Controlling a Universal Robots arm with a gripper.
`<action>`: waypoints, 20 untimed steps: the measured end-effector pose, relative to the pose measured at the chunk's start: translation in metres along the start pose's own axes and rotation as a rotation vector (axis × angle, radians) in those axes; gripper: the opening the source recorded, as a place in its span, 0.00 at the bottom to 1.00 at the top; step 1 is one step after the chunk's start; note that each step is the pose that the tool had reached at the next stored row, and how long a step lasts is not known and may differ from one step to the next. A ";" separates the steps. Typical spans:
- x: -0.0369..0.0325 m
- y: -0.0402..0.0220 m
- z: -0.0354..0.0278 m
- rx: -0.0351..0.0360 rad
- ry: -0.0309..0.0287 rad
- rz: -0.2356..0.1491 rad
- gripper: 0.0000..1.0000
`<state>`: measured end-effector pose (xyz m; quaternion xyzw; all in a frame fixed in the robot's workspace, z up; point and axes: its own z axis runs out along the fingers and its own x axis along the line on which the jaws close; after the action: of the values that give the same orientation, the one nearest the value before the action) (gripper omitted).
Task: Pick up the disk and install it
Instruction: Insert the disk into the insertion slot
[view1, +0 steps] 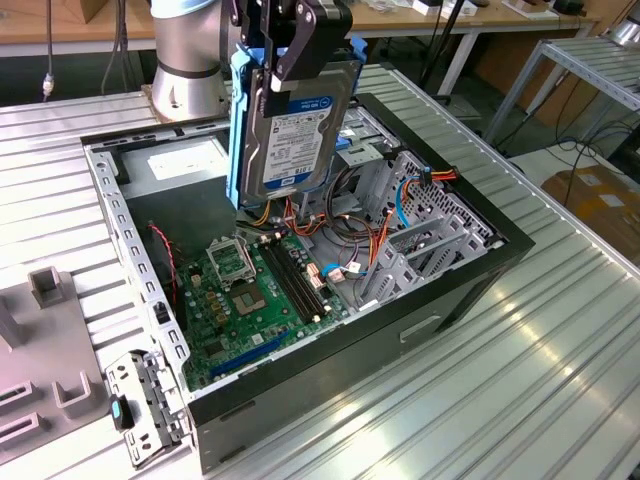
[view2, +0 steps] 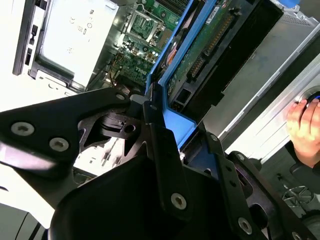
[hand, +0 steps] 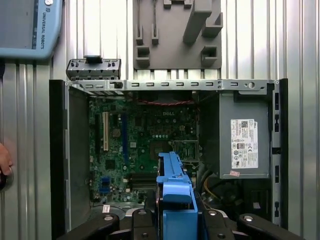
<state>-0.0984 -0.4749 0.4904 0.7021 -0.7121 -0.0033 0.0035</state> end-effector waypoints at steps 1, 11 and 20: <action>0.0016 -0.0002 0.0001 0.0000 0.0000 0.000 0.37; 0.0198 -0.0016 0.0006 0.0000 0.0054 0.000 0.37; 0.0300 -0.0025 0.0011 0.0001 0.0084 0.000 0.37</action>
<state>-0.0964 -0.5050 0.4893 0.7021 -0.7121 -0.0003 0.0065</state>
